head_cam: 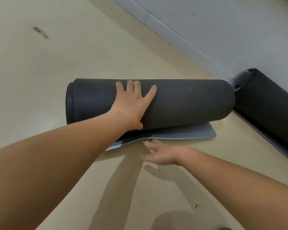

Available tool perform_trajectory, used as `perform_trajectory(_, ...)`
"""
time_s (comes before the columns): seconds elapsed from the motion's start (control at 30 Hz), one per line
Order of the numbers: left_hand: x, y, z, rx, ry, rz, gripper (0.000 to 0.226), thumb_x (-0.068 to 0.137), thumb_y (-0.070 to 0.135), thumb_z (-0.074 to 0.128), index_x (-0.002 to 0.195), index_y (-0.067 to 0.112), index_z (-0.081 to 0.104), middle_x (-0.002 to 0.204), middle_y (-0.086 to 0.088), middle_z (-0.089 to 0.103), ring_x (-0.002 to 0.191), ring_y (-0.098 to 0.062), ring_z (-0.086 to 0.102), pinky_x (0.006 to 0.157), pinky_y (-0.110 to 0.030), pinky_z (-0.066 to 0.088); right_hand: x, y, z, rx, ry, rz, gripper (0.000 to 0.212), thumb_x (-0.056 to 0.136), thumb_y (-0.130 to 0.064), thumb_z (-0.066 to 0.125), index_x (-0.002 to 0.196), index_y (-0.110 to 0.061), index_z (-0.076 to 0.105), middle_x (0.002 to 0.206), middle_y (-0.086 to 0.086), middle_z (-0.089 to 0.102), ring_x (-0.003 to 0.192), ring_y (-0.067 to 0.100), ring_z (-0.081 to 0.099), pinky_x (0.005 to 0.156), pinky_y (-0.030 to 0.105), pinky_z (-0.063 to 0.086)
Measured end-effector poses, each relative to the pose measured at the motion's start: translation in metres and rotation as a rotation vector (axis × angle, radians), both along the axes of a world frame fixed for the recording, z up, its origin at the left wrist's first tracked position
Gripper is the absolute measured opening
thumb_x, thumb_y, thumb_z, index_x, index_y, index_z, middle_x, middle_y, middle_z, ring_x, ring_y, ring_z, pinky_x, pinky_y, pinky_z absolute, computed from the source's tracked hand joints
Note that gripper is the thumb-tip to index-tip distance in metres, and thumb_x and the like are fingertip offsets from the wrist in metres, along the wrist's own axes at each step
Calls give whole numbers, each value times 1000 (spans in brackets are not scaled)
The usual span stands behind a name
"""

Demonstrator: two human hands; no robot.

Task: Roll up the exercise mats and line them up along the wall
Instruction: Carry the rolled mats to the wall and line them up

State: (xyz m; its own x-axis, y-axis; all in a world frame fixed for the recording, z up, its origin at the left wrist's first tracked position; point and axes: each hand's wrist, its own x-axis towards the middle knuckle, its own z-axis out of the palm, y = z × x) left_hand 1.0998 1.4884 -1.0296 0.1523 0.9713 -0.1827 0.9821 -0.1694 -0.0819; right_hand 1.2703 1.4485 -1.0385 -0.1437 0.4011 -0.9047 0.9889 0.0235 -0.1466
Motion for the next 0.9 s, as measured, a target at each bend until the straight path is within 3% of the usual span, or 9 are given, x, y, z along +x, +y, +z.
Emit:
perform_trajectory(0.13,-1,-19,-11,75,0,-81,136,82,68,77,163,21,-21,166,-35,9,155,-54,12,119,-74,19,-7,28,42,-34,-103,219,51,101,-58,61,145,-32,62,132,3,73,108,23,74,94,38,60)
perform_trajectory(0.23,2,-32,-13,65,-3,-102,132,86,66,74,164,18,-22,165,-38,5,154,-56,9,118,-75,18,-14,62,79,416,-108,411,30,98,-55,65,98,-25,68,88,-3,77,87,21,76,71,33,55)
perform_trajectory(0.3,1,-37,-13,50,-11,-105,132,86,67,74,164,19,-22,165,-37,3,155,-55,7,118,-74,17,-15,82,95,728,-144,611,53,86,-64,74,126,-33,56,116,-4,68,110,21,65,82,38,53)
perform_trajectory(0.37,-2,-37,-10,42,-52,-101,130,86,70,72,165,20,-20,168,-34,2,157,-53,4,121,-72,15,-7,100,93,772,-208,726,119,72,-72,82,164,-37,16,154,5,43,142,29,45,107,47,49)
perform_trajectory(0.47,-21,-37,0,84,-267,-100,105,92,66,65,167,22,6,172,-21,14,160,-39,11,128,-59,16,8,121,73,716,-288,789,164,56,-75,90,162,-39,-29,176,14,5,162,36,13,128,55,27)
perform_trajectory(0.53,-42,-43,7,124,-425,46,100,91,67,66,167,22,18,173,-15,17,162,-33,13,131,-52,19,15,127,58,733,-240,802,169,52,-79,90,159,-36,-35,176,18,-3,164,37,3,131,57,19)
perform_trajectory(0.63,-68,-58,13,-3,-393,511,138,69,92,66,168,25,-4,176,-16,-4,163,-37,1,131,-55,17,25,127,45,766,-175,798,169,49,-83,86,158,-36,-35,174,18,-6,164,38,-2,131,60,14)
perform_trajectory(0.73,-82,-64,15,-181,-518,855,156,54,92,76,165,30,-14,168,-17,18,151,-41,36,111,-55,48,30,131,40,791,-110,816,167,48,-85,84,157,-38,-34,173,16,-2,163,37,2,131,59,14)
perform_trajectory(0.9,-79,-61,11,-113,-513,931,146,58,78,88,164,38,-4,150,-15,39,128,-40,56,95,-52,58,61,138,41,812,72,752,148,49,-103,63,163,-53,-16,175,10,-3,164,32,-1,132,58,10)
